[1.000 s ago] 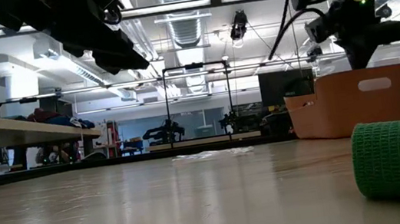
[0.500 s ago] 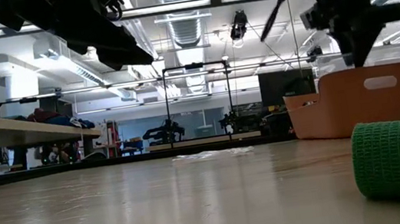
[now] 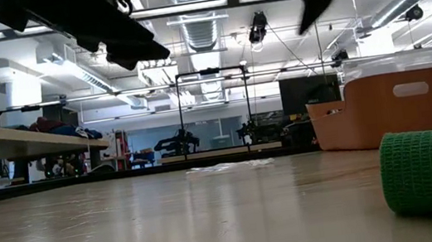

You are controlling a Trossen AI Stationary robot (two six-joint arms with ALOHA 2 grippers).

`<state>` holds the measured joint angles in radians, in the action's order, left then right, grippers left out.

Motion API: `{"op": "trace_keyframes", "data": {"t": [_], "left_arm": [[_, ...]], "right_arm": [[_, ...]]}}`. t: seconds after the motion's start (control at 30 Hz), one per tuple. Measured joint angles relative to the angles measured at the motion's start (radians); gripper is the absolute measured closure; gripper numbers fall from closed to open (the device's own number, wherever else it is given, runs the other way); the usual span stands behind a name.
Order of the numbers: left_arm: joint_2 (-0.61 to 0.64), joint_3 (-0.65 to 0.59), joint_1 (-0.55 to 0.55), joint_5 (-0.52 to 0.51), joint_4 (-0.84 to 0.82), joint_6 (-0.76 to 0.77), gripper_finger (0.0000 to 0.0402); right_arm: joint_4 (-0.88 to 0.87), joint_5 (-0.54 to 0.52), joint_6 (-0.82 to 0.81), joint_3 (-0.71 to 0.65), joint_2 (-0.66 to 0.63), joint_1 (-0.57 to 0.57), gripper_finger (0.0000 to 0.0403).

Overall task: Roll bandage
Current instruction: Roll the green bandage

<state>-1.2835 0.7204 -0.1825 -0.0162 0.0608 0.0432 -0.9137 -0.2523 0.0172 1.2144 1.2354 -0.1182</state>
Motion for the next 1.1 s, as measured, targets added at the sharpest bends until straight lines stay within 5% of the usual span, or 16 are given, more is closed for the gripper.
{"op": "trace_keyframes", "data": {"t": [0.2,0.43,0.6,0.83,0.97,1.1], "left_arm": [[0.0,0.0,0.0,0.0,0.017,0.0,0.0197],[0.0,0.0,0.0,0.0,0.015,0.0,0.0202],[0.001,0.0,0.0,0.0,0.019,0.0,0.0196],[0.001,0.0,0.0,0.0,0.03,0.0,0.0179],[0.001,0.0,0.0,0.0,0.03,0.0,0.0169],[0.001,0.0,0.0,0.0,0.03,0.0,0.0161]], "right_arm": [[0.588,0.133,-0.013,-0.169,0.06,0.024,0.0187],[0.968,0.041,-0.096,-0.292,0.282,0.026,0.0187],[0.927,0.025,-0.141,-0.254,0.4,0.053,0.0199],[0.564,-0.08,-0.132,-0.068,0.449,0.169,0.0215],[0.331,-0.09,-0.238,0.007,0.448,0.289,0.0219],[0.273,-0.091,-0.359,0.003,0.439,0.462,0.022]]}}
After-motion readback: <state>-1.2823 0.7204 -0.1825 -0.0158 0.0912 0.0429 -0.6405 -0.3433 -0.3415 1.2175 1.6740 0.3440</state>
